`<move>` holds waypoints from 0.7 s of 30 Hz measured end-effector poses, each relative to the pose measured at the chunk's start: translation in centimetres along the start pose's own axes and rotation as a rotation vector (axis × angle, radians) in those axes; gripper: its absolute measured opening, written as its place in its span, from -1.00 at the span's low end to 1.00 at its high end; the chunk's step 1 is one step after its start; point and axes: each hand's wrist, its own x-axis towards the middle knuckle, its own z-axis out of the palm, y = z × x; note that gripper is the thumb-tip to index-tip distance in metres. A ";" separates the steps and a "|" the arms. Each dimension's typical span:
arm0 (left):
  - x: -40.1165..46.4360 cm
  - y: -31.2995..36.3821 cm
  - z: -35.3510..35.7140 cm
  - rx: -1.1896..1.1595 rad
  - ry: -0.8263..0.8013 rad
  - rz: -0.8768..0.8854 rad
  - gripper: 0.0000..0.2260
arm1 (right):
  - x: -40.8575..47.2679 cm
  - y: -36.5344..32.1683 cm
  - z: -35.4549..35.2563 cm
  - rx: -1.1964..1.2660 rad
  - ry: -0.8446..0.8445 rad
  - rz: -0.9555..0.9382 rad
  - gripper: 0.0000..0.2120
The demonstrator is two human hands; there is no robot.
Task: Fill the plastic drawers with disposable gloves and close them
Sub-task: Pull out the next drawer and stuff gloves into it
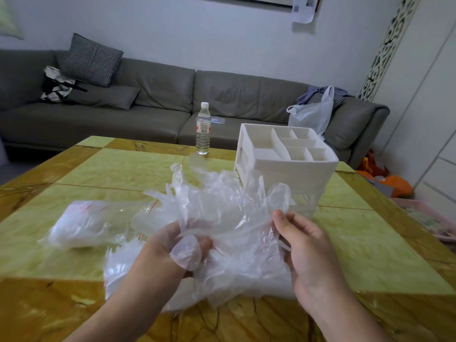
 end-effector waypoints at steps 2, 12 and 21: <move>0.0 0.0 0.0 0.009 -0.012 0.009 -0.80 | 0.0 0.1 -0.1 -0.006 -0.006 0.007 -0.79; -0.3 0.4 0.1 0.031 0.005 0.022 -0.74 | -0.5 -0.4 0.3 -0.209 0.021 -0.030 -0.60; -0.6 0.7 0.1 0.003 0.056 0.064 -0.77 | -1.2 -0.8 0.5 -0.469 -0.021 -0.099 -0.89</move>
